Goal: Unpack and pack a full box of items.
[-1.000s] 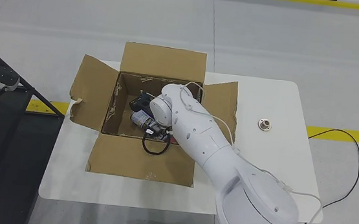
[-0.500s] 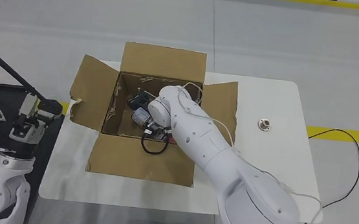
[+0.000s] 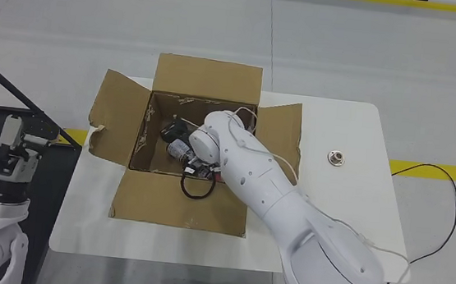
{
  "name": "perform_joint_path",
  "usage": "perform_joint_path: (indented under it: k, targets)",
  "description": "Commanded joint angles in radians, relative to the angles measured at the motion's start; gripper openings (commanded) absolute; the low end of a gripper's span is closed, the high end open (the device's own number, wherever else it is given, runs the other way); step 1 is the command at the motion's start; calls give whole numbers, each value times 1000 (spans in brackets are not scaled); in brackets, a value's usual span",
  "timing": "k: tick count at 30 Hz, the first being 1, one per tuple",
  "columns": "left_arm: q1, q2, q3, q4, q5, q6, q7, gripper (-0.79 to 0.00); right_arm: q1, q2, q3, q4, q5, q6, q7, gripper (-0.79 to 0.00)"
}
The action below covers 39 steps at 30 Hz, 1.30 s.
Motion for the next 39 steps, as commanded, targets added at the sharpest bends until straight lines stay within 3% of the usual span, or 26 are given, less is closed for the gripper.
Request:
perform_joint_path:
  k: [1,4,6,13,18,30,35,39]
  targets:
    - [5,0,-14,-7,-2,-2,2,0,-6,2,2,-9,-5,-1,4,0]
    - [13,-2,-31,-15,-6,-1,7,0,-15,5,6,-24,-12,2,14,0]
    - [16,-2,-41,-18,-14,-1,7,0,-19,7,9,-32,-17,3,20,-43]
    - [21,-4,-55,-20,-27,-1,3,0,-30,11,21,-36,-29,15,37,-289]
    - [21,-4,-55,-20,-27,-1,3,0,-28,13,35,-32,-30,14,31,-785]
    - [21,-4,-55,-20,-27,-1,3,0,-46,62,112,-203,-66,0,16,-785]
    - [21,-4,-55,-20,-27,-1,3,0,-103,116,185,-404,-118,-1,64,-785]
    - [21,-4,-55,-20,-27,-1,3,0,-207,174,275,-664,-194,-2,143,-785]
